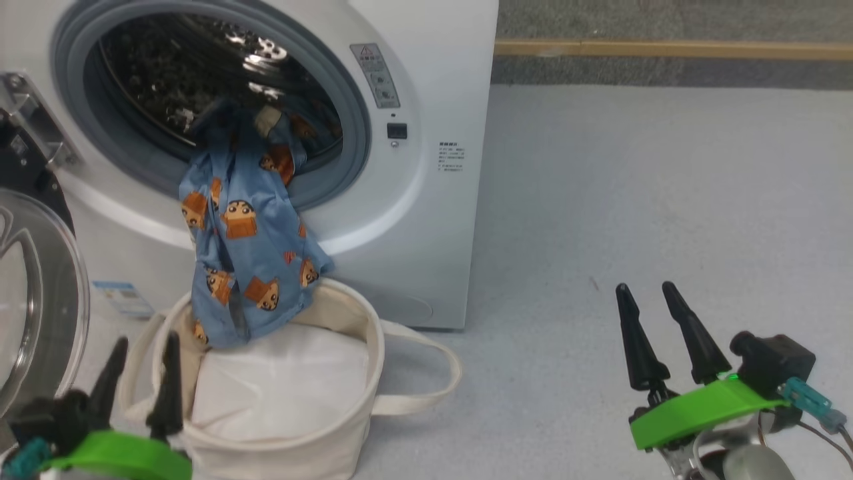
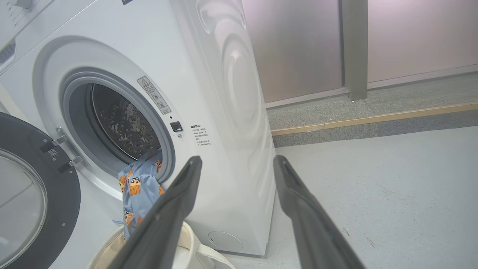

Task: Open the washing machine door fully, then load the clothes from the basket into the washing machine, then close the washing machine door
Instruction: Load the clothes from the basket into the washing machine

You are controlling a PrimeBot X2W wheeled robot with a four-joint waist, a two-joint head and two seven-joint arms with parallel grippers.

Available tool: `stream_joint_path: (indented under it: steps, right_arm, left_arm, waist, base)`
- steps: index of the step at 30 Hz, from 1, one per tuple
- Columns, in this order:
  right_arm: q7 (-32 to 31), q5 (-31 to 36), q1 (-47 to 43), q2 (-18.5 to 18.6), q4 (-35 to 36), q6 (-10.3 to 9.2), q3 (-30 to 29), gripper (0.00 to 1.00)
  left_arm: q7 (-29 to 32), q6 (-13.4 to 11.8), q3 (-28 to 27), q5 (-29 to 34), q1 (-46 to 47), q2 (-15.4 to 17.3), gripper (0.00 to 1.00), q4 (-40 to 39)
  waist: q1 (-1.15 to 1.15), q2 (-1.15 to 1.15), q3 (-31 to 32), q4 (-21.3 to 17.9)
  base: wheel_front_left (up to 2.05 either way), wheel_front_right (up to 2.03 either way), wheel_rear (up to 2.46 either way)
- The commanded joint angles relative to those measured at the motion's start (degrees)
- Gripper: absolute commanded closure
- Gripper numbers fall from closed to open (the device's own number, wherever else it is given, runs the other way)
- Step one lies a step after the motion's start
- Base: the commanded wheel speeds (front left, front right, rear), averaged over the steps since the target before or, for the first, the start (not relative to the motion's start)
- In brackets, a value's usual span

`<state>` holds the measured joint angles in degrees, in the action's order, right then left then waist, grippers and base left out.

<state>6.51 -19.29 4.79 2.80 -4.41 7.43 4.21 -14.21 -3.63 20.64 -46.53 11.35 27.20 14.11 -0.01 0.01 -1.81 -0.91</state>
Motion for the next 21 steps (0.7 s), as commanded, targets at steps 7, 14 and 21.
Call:
stream_joint_path:
  steps: [7,14,21]
  right_arm:
    - [-0.5,-0.4,-0.2,0.1,2.4,0.06,0.3,0.00]
    - [-0.9,-0.3,-0.6,0.1,2.6,0.06,0.5,0.00]
    - [-1.1,-0.3,-0.4,0.1,2.8,0.06,0.7,0.00]
  left_arm:
    - [-0.8,-0.6,-4.8,4.4,-4.2,1.4,0.00,-5.3]
    - [-0.8,-1.1,-6.2,5.9,-6.4,1.0,0.00,-7.1]
    - [-0.3,-1.4,-6.2,5.8,-7.1,0.9,0.00,-6.6]
  waist:
    - [0.01,-0.01,2.1,-1.3]
    - [0.01,-0.01,2.4,-2.1]
    - [0.01,-0.01,2.4,-2.3]
  base:
    - [0.00,0.00,0.00]
    - [0.00,0.00,0.00]
    - [0.00,0.00,0.00]
